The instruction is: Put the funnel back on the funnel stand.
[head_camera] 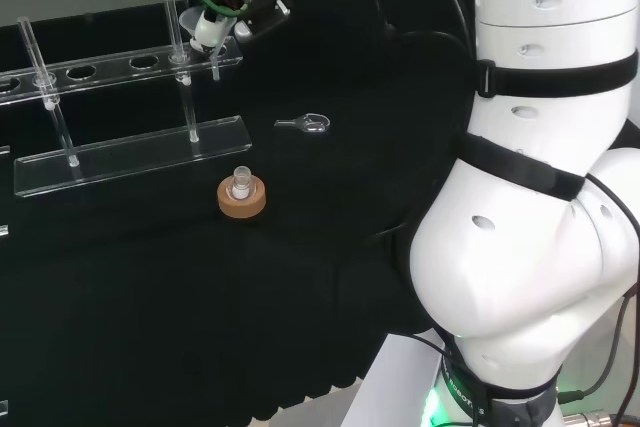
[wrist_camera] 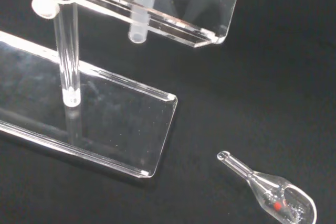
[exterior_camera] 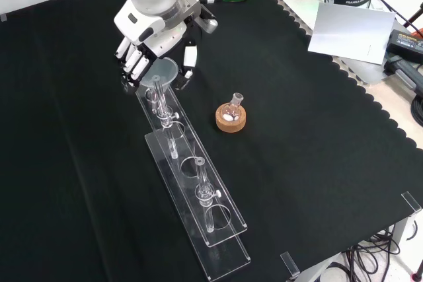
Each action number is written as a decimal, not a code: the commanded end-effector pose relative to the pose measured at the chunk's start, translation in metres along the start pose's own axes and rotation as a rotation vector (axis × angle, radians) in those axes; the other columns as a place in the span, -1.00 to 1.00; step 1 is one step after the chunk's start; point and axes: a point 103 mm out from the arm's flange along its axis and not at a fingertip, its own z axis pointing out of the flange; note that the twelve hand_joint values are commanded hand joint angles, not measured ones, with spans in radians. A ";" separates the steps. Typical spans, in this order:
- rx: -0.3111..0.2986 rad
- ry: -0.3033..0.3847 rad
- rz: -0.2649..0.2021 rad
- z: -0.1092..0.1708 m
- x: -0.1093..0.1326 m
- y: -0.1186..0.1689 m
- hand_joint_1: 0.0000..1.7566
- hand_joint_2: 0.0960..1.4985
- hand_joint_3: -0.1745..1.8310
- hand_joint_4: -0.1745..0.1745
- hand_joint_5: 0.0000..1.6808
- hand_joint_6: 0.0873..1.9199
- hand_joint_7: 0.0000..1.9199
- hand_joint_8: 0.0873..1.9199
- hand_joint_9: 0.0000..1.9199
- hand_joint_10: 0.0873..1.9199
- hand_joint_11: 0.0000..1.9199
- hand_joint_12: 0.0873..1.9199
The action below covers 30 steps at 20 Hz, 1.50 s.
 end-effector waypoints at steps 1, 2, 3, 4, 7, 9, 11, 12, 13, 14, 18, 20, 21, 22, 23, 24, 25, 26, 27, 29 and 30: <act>0.001 0.030 -0.013 0.001 -0.001 -0.005 -0.29 -0.04 -0.40 -0.23 -0.59 -1.00 -0.83 -0.34 -0.51 -0.40 -0.64 0.45; 0.004 0.032 -0.012 0.001 -0.001 -0.007 -0.30 -0.05 -0.41 -0.23 -0.60 -1.00 -0.85 -0.34 -0.54 -0.38 -0.65 0.46; 0.003 0.033 -0.013 0.001 0.000 -0.008 -0.31 -0.05 -0.41 -0.23 -0.62 -1.00 -0.88 -0.34 -0.56 -0.37 -0.66 0.46; 0.002 0.032 -0.014 0.001 0.000 -0.010 -0.32 -0.06 -0.42 -0.23 -0.63 -1.00 -0.90 -0.35 -0.59 -0.36 -0.67 0.48; -0.015 0.032 -0.013 -0.003 0.001 -0.019 -0.35 -0.08 -0.43 -0.23 -0.65 -1.00 -0.93 -0.36 -0.63 -0.34 -0.70 0.50; -0.033 0.035 -0.007 -0.008 0.000 -0.028 -0.35 -0.09 -0.44 -0.23 -0.66 -1.00 -0.93 -0.36 -0.64 -0.34 -0.70 0.50; -0.051 0.040 0.005 -0.015 -0.002 -0.040 -0.36 -0.09 -0.44 -0.23 -0.66 -1.00 -0.94 -0.36 -0.65 -0.33 -0.71 0.51; -0.060 0.044 0.012 -0.019 -0.004 -0.047 -0.36 -0.09 -0.45 -0.24 -0.66 -1.00 -0.94 -0.36 -0.65 -0.32 -0.71 0.51; -0.069 0.048 0.019 -0.023 -0.005 -0.053 -0.36 -0.09 -0.45 -0.24 -0.66 -1.00 -0.94 -0.36 -0.65 -0.32 -0.71 0.51; -0.077 0.051 0.027 -0.027 -0.007 -0.060 -0.36 -0.09 -0.45 -0.24 -0.66 -1.00 -0.94 -0.36 -0.65 -0.32 -0.71 0.51; -0.101 0.062 0.063 -0.040 -0.014 -0.088 -0.36 -0.09 -0.45 -0.25 -0.65 -1.00 -0.92 -0.36 -0.64 -0.31 -0.71 0.52; -0.110 0.077 0.080 -0.044 -0.018 -0.100 -0.36 -0.09 -0.46 -0.25 -0.65 -1.00 -0.91 -0.35 -0.63 -0.31 -0.71 0.52; -0.114 0.081 0.087 -0.045 -0.019 -0.106 -0.36 -0.09 -0.46 -0.26 -0.65 -1.00 -0.91 -0.35 -0.63 -0.31 -0.71 0.52; -0.117 0.083 0.094 -0.046 -0.020 -0.111 -0.36 -0.09 -0.46 -0.26 -0.64 -1.00 -0.91 -0.35 -0.63 -0.31 -0.70 0.52; -0.121 0.084 0.101 -0.047 -0.021 -0.117 -0.36 -0.09 -0.46 -0.26 -0.64 -1.00 -0.90 -0.35 -0.63 -0.31 -0.70 0.52; -0.124 0.086 0.108 -0.048 -0.021 -0.122 -0.36 -0.09 -0.46 -0.26 -0.64 -1.00 -0.90 -0.35 -0.63 -0.31 -0.70 0.52; -0.127 0.088 0.114 -0.049 -0.022 -0.127 -0.36 -0.09 -0.46 -0.26 -0.64 -1.00 -0.90 -0.35 -0.62 -0.31 -0.70 0.52; -0.127 0.092 0.121 -0.050 -0.023 -0.131 -0.36 -0.09 -0.46 -0.26 -0.64 -1.00 -0.90 -0.35 -0.62 -0.31 -0.70 0.52; -0.127 0.095 0.128 -0.050 -0.025 -0.135 -0.36 -0.09 -0.46 -0.26 -0.64 -1.00 -0.89 -0.35 -0.62 -0.31 -0.70 0.52; -0.125 0.097 0.143 -0.050 -0.027 -0.142 -0.36 -0.09 -0.46 -0.27 -0.64 -1.00 -0.89 -0.35 -0.62 -0.31 -0.70 0.51; -0.123 0.101 0.151 -0.049 -0.028 -0.146 -0.36 -0.09 -0.46 -0.27 -0.64 -1.00 -0.88 -0.35 -0.61 -0.31 -0.70 0.51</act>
